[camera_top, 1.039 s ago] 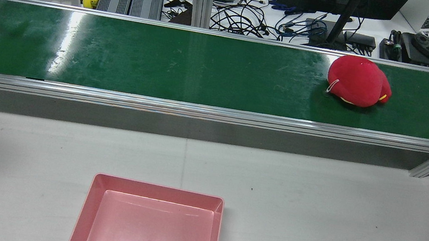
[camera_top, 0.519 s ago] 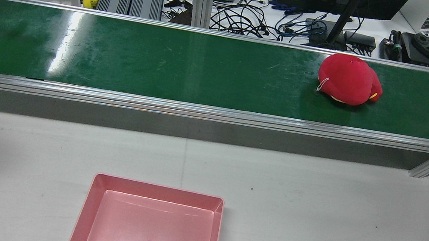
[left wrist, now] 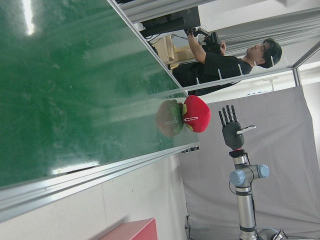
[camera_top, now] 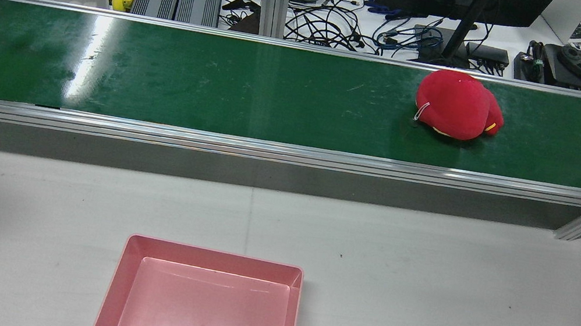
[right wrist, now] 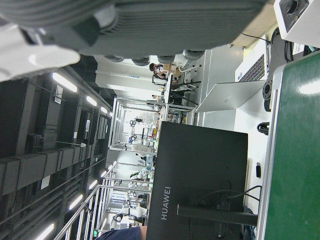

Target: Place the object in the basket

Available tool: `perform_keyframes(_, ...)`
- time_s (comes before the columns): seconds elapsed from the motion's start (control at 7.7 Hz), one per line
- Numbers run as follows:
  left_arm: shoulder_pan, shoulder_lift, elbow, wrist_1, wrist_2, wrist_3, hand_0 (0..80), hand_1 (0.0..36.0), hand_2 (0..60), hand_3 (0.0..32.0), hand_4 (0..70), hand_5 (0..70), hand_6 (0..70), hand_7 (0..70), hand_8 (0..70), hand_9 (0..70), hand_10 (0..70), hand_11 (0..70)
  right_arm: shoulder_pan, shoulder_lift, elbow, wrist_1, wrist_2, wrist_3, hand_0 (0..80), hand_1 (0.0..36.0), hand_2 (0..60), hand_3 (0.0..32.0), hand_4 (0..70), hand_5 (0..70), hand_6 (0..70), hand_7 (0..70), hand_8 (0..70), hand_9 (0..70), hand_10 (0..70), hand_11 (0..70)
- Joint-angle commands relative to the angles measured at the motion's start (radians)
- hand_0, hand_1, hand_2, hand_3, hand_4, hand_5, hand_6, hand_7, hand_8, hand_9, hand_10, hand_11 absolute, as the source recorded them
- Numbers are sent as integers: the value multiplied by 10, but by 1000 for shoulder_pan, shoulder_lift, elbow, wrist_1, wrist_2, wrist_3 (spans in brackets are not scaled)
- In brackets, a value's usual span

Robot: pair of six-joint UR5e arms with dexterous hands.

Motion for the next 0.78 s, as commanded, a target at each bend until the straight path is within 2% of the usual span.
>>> perform_keyframes(0.0, -3, 1, -3, 0, 0, 0, 575, 176, 0, 0, 142, 304, 61, 45, 133, 202, 0, 0, 0, 0, 0, 0, 0, 0, 0, 0, 0, 0, 0, 0, 0, 0, 0, 0, 0, 0)
perform_keyframes(0.13, 0, 29, -5, 0, -2, 0, 563, 175, 0, 0, 138, 301, 61, 44, 130, 199, 0, 0, 0, 0, 0, 0, 0, 0, 0, 0, 0, 0, 0, 0, 0, 0, 0, 0, 0, 0)
perform_keyframes(0.65, -3, 31, -35, 1, 0, -6, 574, 181, 0, 0, 150, 311, 62, 45, 132, 202, 0, 0, 0, 0, 0, 0, 0, 0, 0, 0, 0, 0, 0, 0, 0, 0, 0, 0, 0, 0)
